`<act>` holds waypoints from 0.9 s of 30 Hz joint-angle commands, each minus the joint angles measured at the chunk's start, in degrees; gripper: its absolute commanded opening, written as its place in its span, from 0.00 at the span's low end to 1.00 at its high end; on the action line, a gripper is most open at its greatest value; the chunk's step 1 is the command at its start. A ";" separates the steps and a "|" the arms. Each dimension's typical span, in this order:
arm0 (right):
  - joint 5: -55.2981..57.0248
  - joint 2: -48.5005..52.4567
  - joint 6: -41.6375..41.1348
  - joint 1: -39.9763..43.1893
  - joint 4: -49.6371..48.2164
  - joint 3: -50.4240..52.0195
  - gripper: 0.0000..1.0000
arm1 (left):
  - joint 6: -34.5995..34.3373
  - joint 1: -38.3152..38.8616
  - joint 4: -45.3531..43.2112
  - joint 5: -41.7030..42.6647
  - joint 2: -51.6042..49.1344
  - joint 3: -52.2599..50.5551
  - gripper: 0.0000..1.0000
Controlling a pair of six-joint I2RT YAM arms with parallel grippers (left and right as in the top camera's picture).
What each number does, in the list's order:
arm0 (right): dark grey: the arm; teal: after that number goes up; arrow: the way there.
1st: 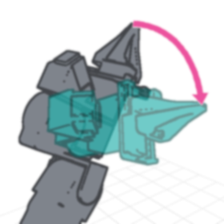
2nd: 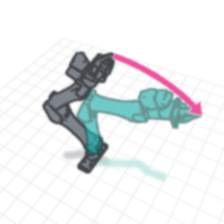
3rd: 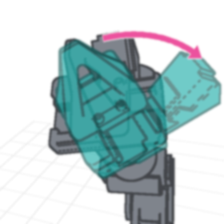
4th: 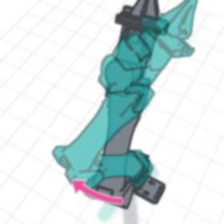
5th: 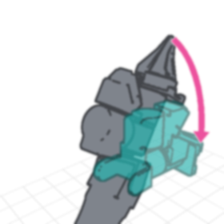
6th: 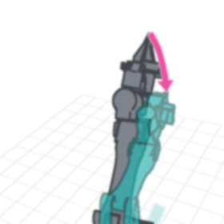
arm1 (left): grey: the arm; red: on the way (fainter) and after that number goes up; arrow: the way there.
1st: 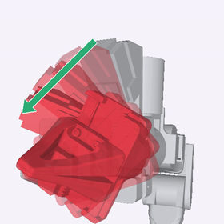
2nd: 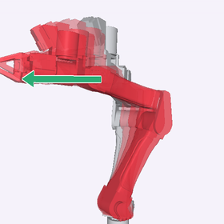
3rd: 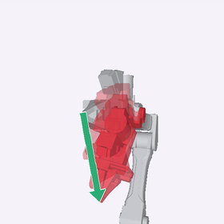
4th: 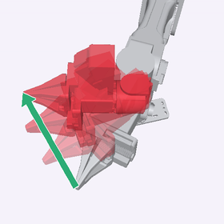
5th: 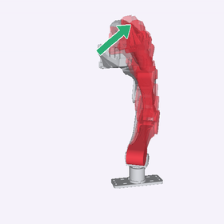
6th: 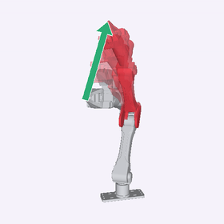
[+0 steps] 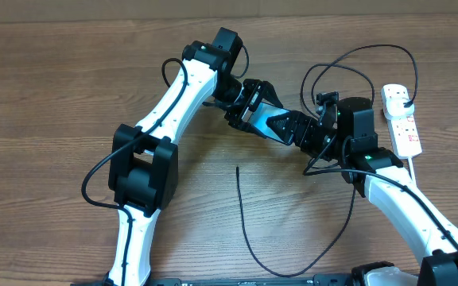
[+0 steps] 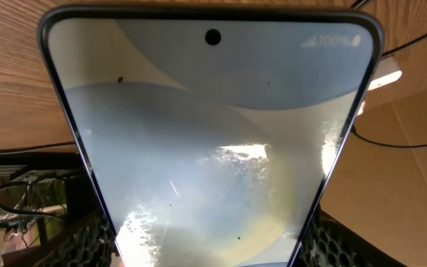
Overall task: Plug charger to phone and switch on socket
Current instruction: 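Close the right gripper on the phone's edge beside the left gripper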
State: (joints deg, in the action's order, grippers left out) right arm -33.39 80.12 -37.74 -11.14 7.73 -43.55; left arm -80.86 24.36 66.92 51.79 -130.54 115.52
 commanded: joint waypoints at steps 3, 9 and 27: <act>1.16 0.28 0.68 -0.07 -0.09 -1.42 0.71 | 0.02 0.11 0.28 -0.81 0.17 1.31 0.04; 1.16 0.28 0.48 -0.07 -0.11 -1.42 0.56 | -0.39 0.11 -0.07 -1.44 0.17 1.31 0.04; 1.20 0.28 0.44 -0.07 -0.09 -1.42 0.39 | -2.97 2.36 -1.62 -2.51 0.17 1.31 0.04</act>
State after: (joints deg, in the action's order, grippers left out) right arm -32.58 80.12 -37.52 -11.14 7.75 -43.55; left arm -82.63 26.55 65.30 48.29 -130.54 115.52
